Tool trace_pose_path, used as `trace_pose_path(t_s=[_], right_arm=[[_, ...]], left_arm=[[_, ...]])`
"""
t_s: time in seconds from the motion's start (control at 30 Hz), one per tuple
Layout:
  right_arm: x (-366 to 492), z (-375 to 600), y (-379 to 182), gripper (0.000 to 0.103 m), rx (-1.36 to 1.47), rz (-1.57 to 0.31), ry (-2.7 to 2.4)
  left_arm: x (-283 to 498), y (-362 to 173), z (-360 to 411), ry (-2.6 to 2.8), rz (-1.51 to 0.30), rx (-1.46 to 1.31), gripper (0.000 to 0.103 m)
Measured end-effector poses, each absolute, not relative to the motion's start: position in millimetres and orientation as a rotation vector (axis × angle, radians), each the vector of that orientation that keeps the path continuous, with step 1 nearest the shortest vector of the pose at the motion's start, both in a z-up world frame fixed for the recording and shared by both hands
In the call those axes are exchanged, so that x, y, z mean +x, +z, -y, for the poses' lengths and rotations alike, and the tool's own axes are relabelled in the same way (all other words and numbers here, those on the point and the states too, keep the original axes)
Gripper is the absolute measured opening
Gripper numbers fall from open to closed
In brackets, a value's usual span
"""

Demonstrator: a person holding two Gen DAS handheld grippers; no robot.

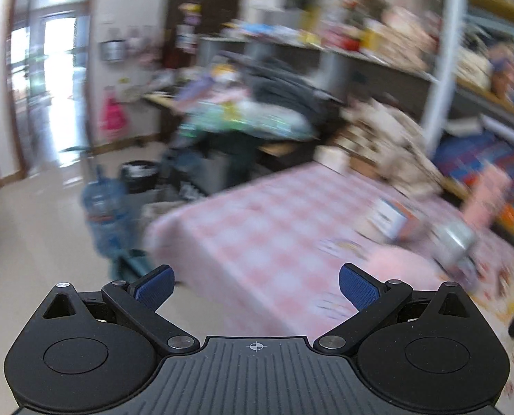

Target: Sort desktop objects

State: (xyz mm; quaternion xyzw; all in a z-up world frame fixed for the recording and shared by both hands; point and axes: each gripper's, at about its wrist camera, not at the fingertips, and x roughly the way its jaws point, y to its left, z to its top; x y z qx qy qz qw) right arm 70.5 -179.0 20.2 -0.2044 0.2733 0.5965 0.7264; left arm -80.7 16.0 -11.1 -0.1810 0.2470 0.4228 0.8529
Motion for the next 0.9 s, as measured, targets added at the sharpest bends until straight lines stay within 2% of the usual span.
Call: trace_pose_path(t_s=[0.2,0.5,0.57,0.63,0.67,0.8,0.9], right_arm=[[118.5,198.8,-5.6,0.001,-0.339,-0.738,1.129],[174.0,177.3,-52.2,0.004,-0.260,-0.864,0.933],[181.2,172.6,-59.0,0.015,-0.254,-0.896,0.883],[183.7,173.3,-59.3,0.054,-0.230,-0.912,0.851],[182.8,175.0,-57.6,0.062,-0.219,-0.912,0.841],[171.5,183.3,-50.8,0.078,-0.222,-0.906,0.802],[160.6,189.6,-49.8,0.082,-0.248,-0.914,0.774]], left_arm=[[-17.7,-19.0,8.1,0.668,-0.627,-0.240,0.102],[31.7,-35.4,9.0,0.453,-0.729,-0.109,0.103],[40.1,-38.9,5.6,0.405,-0.753,-0.083,0.102],[45.2,-41.7,2.7,0.361,-0.764,-0.055,0.103],[47.7,-44.1,1.2,0.340,-0.771,-0.037,0.103],[56.1,-51.1,-7.0,0.274,-0.801,0.008,0.102],[63.2,-54.1,-13.0,0.236,-0.810,0.029,0.102]])
